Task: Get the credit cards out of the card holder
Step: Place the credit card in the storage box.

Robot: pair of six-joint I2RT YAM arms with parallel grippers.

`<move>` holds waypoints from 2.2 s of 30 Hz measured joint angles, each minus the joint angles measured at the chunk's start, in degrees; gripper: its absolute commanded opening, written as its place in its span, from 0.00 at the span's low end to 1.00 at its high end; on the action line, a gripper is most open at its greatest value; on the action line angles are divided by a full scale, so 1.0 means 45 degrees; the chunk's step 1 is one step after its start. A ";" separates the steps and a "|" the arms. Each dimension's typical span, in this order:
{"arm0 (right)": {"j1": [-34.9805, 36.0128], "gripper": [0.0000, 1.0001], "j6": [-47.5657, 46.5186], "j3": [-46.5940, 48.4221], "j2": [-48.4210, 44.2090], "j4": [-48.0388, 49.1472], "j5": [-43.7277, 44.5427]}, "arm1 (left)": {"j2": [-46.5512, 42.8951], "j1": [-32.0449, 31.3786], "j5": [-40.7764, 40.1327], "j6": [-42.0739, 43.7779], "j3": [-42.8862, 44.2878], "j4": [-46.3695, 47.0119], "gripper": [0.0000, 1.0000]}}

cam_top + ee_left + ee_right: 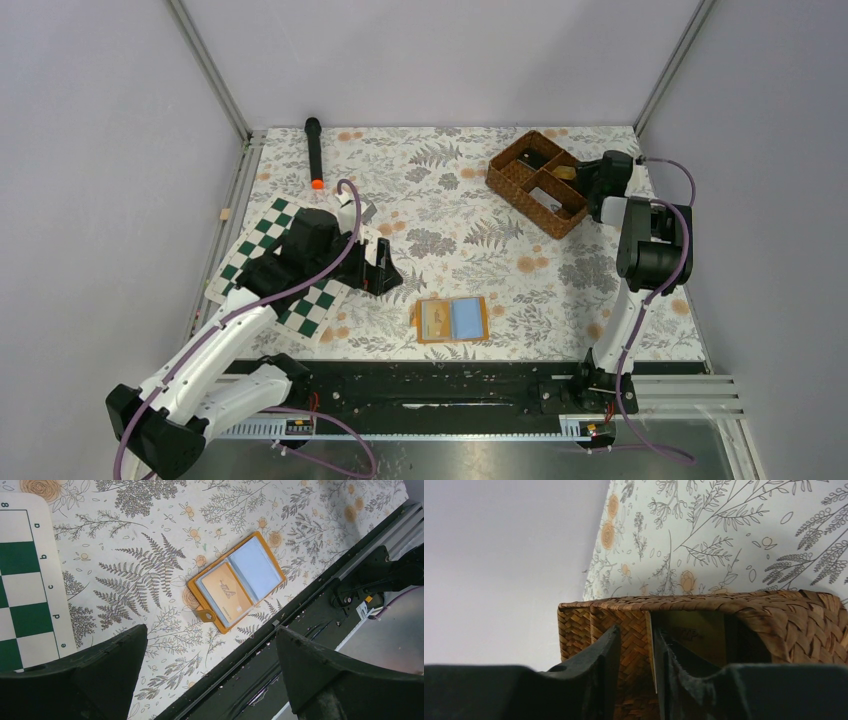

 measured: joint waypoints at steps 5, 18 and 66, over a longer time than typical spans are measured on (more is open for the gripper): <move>0.0000 0.43 -0.0466 0.0588 0.0000 -0.1273 -0.0010 | 0.0107 0.0000 0.0000 0.0000 0.0000 -0.0010 0.99; 0.0005 0.45 -0.2205 0.3288 0.0000 -0.5134 0.0005 | 0.0248 0.0000 0.0000 0.0000 0.0000 -0.0024 0.99; 0.3492 0.41 -0.5479 -0.1846 -0.8495 -0.8038 -0.2982 | 0.0884 0.0296 0.1535 -0.2652 -0.1812 0.2055 0.67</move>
